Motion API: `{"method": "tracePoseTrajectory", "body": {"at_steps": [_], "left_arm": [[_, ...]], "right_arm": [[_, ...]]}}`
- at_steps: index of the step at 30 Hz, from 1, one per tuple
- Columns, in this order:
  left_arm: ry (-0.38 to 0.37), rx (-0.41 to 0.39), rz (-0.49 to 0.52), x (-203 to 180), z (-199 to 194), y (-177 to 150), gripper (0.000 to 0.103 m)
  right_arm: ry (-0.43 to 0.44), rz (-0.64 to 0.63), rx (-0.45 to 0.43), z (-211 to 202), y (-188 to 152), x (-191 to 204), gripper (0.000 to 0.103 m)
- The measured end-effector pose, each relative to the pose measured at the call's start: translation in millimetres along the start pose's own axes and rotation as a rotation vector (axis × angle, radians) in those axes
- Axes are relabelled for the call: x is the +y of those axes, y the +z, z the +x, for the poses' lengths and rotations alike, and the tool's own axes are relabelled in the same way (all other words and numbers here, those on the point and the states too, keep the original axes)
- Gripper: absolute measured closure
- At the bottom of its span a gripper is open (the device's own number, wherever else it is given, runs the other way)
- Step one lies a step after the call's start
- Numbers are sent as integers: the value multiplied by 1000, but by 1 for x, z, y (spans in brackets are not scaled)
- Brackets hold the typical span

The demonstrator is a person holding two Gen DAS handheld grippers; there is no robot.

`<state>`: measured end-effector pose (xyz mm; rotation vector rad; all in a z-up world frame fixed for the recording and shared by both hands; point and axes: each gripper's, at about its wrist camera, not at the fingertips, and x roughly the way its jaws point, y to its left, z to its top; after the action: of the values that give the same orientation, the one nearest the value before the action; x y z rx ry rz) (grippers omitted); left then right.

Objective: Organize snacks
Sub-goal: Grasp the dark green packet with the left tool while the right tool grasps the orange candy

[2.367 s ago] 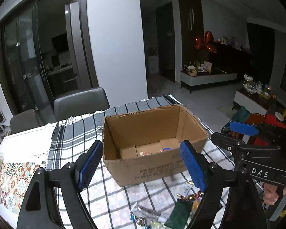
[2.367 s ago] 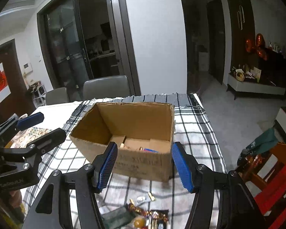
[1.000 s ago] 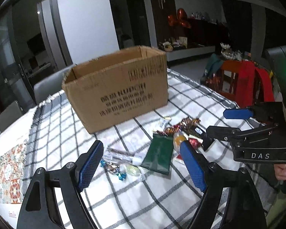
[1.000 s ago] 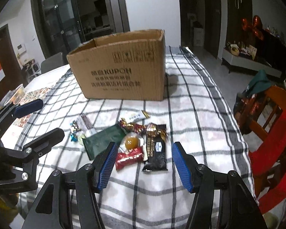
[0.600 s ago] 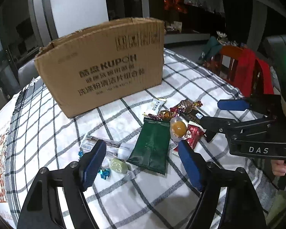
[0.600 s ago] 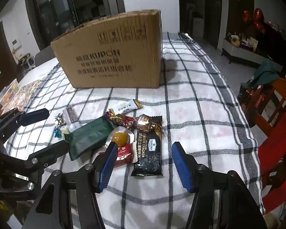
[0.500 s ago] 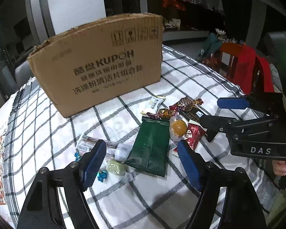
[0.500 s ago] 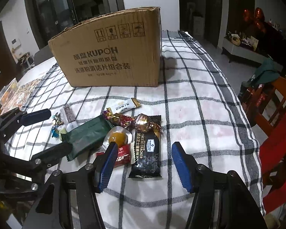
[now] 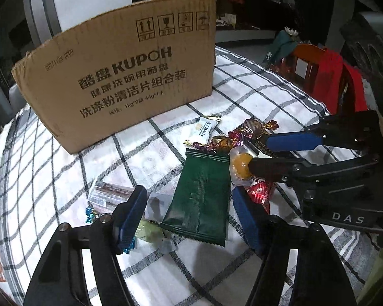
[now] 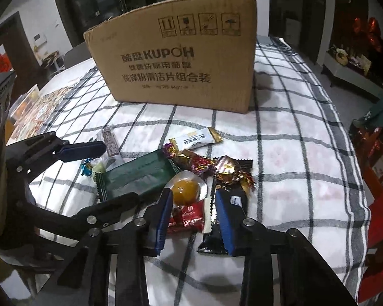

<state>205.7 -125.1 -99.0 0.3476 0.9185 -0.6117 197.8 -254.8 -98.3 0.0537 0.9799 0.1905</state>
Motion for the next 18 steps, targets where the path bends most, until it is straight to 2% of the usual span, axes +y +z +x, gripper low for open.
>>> {"method": "tracePoseTrajectory", "body": {"at_steps": [5, 18], "left_arm": [[-32, 22, 8, -1, 8, 0, 34], [0, 38, 46, -6, 24, 7, 36]], "right_arm": [[41, -15, 34, 8, 2, 2, 73], [52, -31, 68, 23, 8, 2, 73]]}}
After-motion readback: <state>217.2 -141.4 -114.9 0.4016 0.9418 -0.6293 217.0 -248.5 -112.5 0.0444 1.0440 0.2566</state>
